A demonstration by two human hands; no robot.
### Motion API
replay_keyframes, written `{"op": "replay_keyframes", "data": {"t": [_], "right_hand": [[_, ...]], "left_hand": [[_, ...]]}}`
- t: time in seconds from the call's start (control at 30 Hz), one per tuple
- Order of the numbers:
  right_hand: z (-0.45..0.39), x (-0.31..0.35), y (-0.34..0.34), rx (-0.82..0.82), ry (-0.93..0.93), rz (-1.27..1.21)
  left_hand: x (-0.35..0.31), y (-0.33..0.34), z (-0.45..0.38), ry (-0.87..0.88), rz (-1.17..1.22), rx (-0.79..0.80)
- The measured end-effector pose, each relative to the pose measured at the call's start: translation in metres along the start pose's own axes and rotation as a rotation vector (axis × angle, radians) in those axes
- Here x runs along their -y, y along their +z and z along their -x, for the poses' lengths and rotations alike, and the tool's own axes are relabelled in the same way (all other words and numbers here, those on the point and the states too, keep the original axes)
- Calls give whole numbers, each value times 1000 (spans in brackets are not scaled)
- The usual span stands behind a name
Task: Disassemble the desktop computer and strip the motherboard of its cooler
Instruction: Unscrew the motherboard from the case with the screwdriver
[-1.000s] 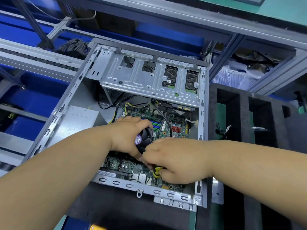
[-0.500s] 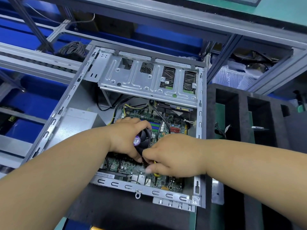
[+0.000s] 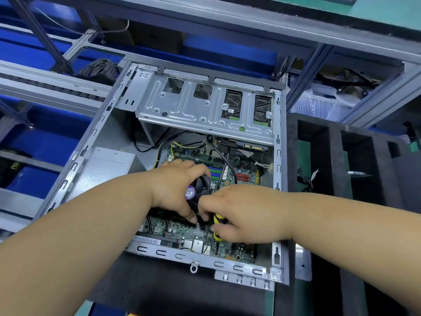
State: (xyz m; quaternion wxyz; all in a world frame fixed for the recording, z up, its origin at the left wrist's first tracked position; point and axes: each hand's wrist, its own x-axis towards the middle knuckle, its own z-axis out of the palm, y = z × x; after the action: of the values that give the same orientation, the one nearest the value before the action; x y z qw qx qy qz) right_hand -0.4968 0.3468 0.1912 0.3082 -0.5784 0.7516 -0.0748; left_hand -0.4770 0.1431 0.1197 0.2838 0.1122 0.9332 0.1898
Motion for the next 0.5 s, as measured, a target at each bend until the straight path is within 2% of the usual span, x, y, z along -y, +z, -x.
{"op": "replay_keyframes", "data": {"t": [0.13, 0.23, 0.4, 0.5], "right_hand": [[3, 2, 0, -16, -39, 31], [3, 2, 2, -11, 2, 116], [4, 3, -3, 7, 3, -25], [6, 2, 1, 1, -11, 61]], "left_hand": [[-1, 0, 1, 2, -19, -8], [0, 0, 2, 8, -23, -4], [-1, 0, 2, 1, -15, -11], [-1, 1, 2, -2, -25, -8]]}}
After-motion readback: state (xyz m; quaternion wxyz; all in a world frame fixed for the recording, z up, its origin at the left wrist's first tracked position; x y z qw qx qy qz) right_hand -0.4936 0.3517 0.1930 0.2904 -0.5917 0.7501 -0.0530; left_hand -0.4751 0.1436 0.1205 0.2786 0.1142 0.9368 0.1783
